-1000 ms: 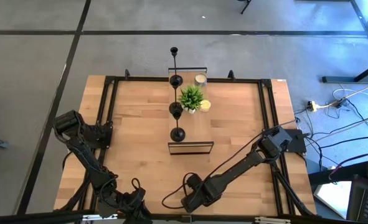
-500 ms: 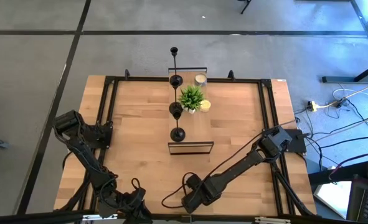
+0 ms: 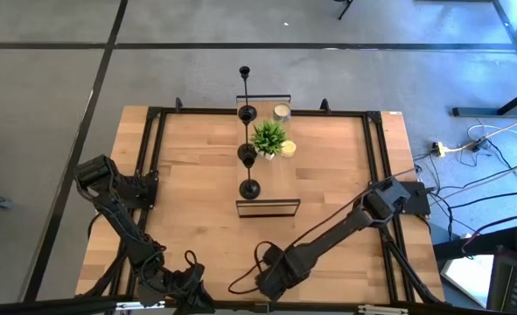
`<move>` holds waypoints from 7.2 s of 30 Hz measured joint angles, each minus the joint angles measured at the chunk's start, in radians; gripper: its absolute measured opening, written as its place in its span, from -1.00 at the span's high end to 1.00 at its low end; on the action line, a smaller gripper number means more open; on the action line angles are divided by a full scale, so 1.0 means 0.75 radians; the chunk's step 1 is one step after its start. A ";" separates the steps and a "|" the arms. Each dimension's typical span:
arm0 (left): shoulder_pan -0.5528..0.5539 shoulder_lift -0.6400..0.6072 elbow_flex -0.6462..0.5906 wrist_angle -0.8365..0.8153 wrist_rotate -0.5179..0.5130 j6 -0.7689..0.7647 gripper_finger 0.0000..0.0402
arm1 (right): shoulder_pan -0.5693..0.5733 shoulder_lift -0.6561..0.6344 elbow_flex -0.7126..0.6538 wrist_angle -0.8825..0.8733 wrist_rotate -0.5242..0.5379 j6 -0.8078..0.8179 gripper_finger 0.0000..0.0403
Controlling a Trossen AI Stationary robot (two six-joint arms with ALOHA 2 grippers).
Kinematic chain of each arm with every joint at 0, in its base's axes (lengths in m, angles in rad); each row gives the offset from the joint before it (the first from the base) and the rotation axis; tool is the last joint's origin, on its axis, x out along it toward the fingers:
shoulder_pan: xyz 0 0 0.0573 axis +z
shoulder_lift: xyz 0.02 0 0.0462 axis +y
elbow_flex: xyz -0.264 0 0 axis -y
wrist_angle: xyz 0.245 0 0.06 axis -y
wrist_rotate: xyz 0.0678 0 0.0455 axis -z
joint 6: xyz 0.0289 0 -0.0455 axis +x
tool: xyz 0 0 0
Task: Pick & Place candle stick holders
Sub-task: Put the blue scented candle on the shelf
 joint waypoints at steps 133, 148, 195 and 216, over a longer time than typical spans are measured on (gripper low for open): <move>-0.122 0.000 0.000 -0.010 -0.275 -0.046 0.55 | 0.086 0.002 -0.138 0.128 0.189 -0.832 -0.49; -0.122 0.000 0.000 -0.019 -0.276 -0.035 0.55 | 0.040 0.007 -0.026 0.010 0.210 -0.836 -0.46; -0.113 0.000 0.000 -0.017 -0.273 -0.057 0.55 | 0.299 -0.198 0.101 0.164 1.056 0.019 -0.79; 0.242 0.001 0.000 -0.103 0.104 0.211 0.64 | 0.549 -0.191 -0.152 0.165 0.891 0.172 -0.79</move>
